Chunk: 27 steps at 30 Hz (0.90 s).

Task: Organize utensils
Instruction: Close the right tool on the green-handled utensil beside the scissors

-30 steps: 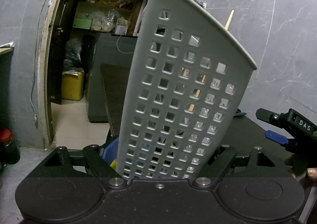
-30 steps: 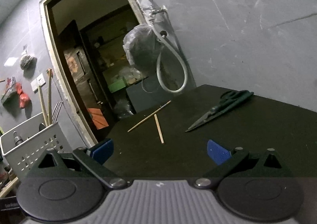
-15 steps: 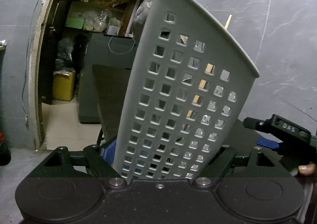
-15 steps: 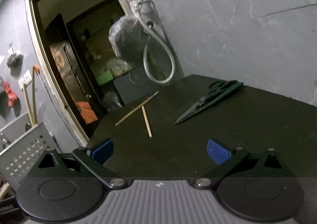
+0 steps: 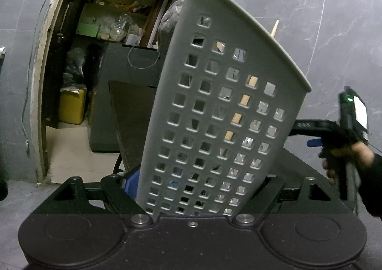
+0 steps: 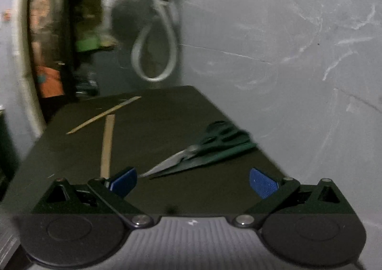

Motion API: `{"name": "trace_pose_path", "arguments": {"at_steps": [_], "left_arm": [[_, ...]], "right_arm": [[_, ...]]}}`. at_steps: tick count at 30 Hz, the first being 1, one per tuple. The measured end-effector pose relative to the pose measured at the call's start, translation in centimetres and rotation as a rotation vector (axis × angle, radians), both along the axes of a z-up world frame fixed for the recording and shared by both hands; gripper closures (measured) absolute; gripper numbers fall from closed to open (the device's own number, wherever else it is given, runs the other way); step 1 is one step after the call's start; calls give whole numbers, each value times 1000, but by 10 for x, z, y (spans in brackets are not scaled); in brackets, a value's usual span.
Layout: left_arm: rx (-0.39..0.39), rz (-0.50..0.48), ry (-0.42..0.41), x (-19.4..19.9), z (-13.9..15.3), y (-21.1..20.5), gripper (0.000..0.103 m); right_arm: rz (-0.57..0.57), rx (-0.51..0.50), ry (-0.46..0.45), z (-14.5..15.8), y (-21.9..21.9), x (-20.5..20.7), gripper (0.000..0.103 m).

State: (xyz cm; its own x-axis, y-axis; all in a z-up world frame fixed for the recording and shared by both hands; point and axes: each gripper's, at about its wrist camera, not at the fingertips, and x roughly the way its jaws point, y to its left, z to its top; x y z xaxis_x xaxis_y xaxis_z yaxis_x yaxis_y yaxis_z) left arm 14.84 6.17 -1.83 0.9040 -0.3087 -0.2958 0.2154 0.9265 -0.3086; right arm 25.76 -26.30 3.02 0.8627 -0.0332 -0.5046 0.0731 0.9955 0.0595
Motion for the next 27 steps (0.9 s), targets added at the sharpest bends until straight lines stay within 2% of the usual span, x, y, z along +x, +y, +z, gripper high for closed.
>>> {"name": "trace_pose_path", "arguments": {"at_steps": [8,13,19,25,27], "left_arm": [[-9,-5,-3,-4,-5,2,19],[-13,-7,-2,-4,-6,3,19],[-13,-6,-2,-4,-6,3,19],[-12,-6,-2,-4,-6,3,18],[-12,-6,-2,-5,-6,3,18]], "right_arm": [[-168,-30,73,-12,-5,59,0],[-226,-76,113,-20,-7,83,0],[-276,-33,179,-32,-16,101,17],[-271,45,185,-43,-30,109,27],[-264,40,174,-42,-31,110,37]]}}
